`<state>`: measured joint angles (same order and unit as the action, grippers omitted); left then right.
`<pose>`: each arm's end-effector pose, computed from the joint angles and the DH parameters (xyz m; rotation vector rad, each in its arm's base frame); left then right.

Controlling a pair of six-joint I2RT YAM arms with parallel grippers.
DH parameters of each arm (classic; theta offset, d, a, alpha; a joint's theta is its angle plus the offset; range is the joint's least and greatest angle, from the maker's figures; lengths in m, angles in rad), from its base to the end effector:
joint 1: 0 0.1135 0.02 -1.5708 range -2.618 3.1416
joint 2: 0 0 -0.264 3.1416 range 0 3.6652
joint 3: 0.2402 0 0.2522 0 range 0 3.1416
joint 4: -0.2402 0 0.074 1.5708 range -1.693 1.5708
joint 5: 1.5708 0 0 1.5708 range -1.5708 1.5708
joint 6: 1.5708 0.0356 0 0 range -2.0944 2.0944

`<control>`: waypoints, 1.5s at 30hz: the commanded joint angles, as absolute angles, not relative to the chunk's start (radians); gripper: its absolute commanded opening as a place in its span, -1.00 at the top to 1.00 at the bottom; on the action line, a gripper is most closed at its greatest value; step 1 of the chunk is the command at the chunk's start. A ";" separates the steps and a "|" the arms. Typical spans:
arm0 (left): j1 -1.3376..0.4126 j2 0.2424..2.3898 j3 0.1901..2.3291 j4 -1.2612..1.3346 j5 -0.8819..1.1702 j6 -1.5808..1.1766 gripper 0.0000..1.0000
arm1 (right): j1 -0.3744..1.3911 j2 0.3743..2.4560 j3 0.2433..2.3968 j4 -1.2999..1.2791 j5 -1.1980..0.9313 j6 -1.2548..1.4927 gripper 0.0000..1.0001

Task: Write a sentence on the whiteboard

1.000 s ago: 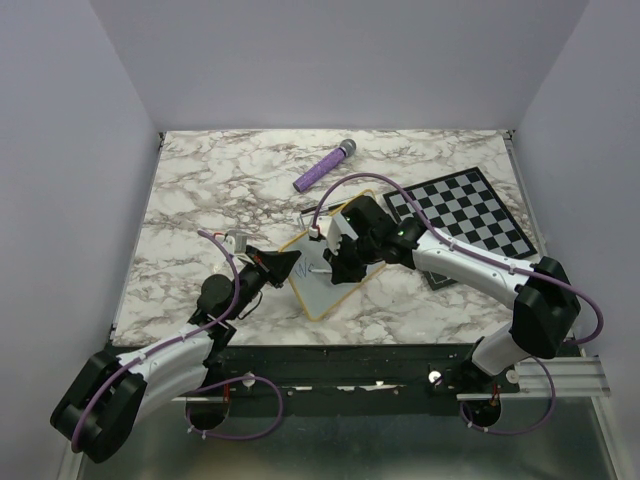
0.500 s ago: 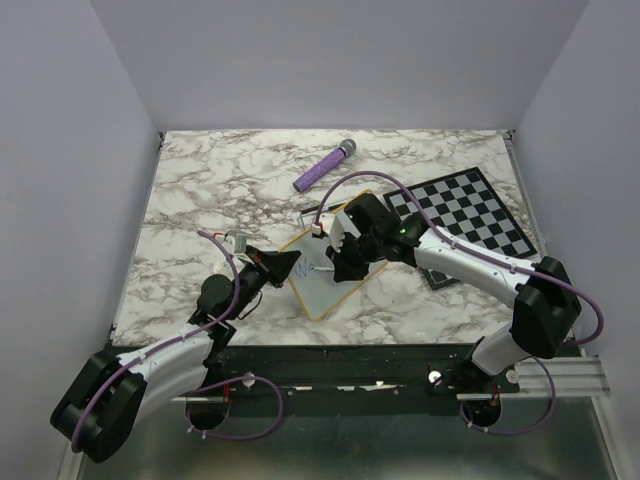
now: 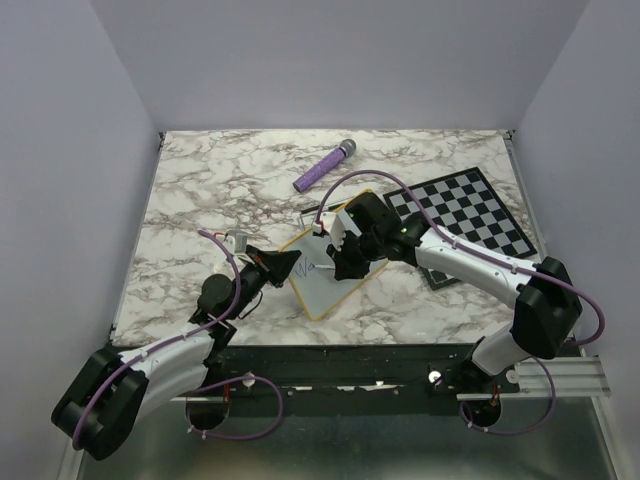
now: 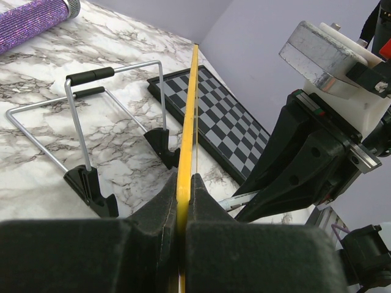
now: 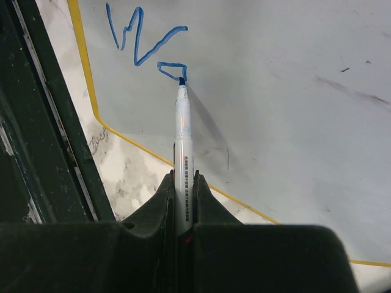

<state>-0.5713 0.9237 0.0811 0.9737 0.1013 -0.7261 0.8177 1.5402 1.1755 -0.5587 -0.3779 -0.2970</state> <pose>0.1471 -0.0988 0.1955 -0.0303 1.5424 -1.1235 0.2139 0.2474 0.2606 -1.4745 2.0592 0.6853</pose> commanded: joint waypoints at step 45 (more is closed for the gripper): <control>-0.575 0.951 0.089 1.026 0.109 -0.704 1.00 | 0.801 1.488 1.210 -0.566 -0.379 -0.325 0.99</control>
<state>-0.5716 0.9375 0.0811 0.9878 0.1017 -0.7261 0.8093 1.4776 1.1732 -0.5690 -0.3763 -0.3153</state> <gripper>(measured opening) 0.070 0.137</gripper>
